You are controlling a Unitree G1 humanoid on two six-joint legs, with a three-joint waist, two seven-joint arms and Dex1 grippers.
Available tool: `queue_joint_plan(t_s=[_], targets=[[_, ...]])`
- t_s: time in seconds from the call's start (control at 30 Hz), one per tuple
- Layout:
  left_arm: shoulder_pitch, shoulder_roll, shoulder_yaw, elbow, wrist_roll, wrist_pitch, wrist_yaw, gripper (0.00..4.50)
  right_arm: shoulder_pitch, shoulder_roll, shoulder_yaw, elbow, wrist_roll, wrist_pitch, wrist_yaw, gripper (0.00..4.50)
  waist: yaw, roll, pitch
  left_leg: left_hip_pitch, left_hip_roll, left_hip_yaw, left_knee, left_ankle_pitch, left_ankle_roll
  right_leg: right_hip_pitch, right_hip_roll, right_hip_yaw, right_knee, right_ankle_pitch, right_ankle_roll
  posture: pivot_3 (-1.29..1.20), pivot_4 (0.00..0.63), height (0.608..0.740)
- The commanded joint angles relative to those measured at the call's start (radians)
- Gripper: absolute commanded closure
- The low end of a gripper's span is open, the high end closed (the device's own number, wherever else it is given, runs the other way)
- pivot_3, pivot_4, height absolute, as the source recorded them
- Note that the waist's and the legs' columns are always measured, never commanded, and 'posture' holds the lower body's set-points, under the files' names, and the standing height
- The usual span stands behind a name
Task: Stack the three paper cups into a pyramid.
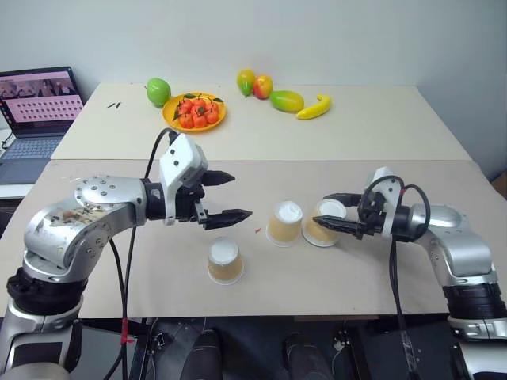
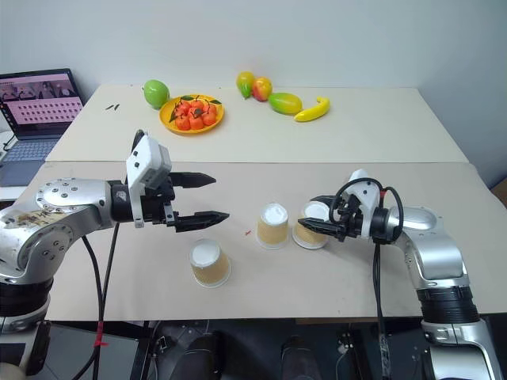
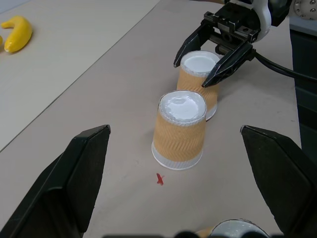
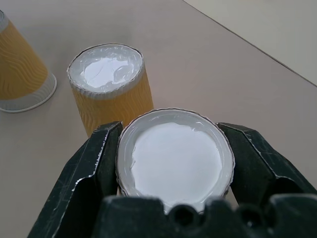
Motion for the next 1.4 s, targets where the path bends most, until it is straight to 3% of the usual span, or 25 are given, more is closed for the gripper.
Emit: queue_joint_plan(t_s=[0.03, 0.33, 0.4, 0.53, 0.77, 1.13, 1.4], targets=[[-0.027, 0.003, 0.013, -0.03, 0.0, -0.009, 0.006, 0.0, -0.03, 0.017, 0.007, 0.016, -0.004, -0.036, 0.0, 1.74, -0.001, 0.0, 0.0, 0.0, 0.0, 0.0, 0.0, 0.0, 0.0, 0.0, 0.0, 0.0, 0.0, 0.0, 0.0, 0.0, 0.15, 0.732], [-0.029, 0.01, 0.023, -0.042, -0.006, 0.004, 0.018, 0.0, -0.062, 0.047, 0.04, 0.081, -0.023, -0.081, 0.01, 1.74, -0.002, 0.0, 0.0, 0.0, 0.0, 0.0, 0.0, 0.0, 0.0, 0.0, 0.0, 0.0, 0.0, 0.0, 0.0, 0.0, 0.15, 0.732], [-0.029, 0.009, 0.024, -0.044, -0.007, 0.006, 0.021, 0.0, -0.068, 0.047, 0.044, 0.093, -0.026, -0.09, 0.015, 0.72, -0.002, 0.0, 0.0, 0.0, 0.0, 0.0, 0.0, 0.0, 0.0, 0.0, 0.0, 0.0, 0.0, 0.0, 0.0, 0.0, 0.15, 0.732], [-0.033, 0.008, 0.023, -0.042, -0.008, 0.007, 0.025, 0.0, -0.075, 0.046, 0.045, 0.106, -0.026, -0.127, 0.036, 0.04, 0.0, 0.0, 0.0, 0.0, 0.0, 0.0, 0.0, 0.0, 0.0, 0.0, 0.0, 0.0, 0.0, 0.0, 0.0, 0.0, 0.15, 0.732], [-0.043, 0.002, 0.015, -0.027, -0.008, 0.001, 0.018, 0.0, -0.074, 0.003, 0.004, 0.028, 0.01, -0.075, 0.055, 0.04, 0.001, 0.0, 0.0, 0.0, 0.0, 0.0, 0.0, 0.0, 0.0, 0.0, 0.0, 0.0, 0.0, 0.0, 0.0, 0.0, 0.15, 0.732], [-0.029, -0.009, 0.002, 0.0, 0.012, -0.029, -0.005, 0.0, -0.146, -0.221, -0.203, -0.173, 0.219, 0.157, 0.073, 0.04, 0.004, 0.0, 0.0, 0.0, 0.0, 0.0, 0.0, 0.0, 0.0, 0.0, 0.0, 0.0, 0.0, 0.0, 0.0, 0.0, 0.15, 0.732], [0.084, 0.045, 0.088, -0.07, -0.025, -0.003, -0.005, 0.0, -0.115, -0.317, -0.27, -0.249, 0.364, 0.273, 0.114, 0.04, -0.002, 0.0, 0.0, 0.0, 0.0, 0.0, 0.0, 0.0, 0.001, 0.0, 0.0, 0.0, -0.001, 0.0, 0.0, 0.0, 0.15, 0.732]])
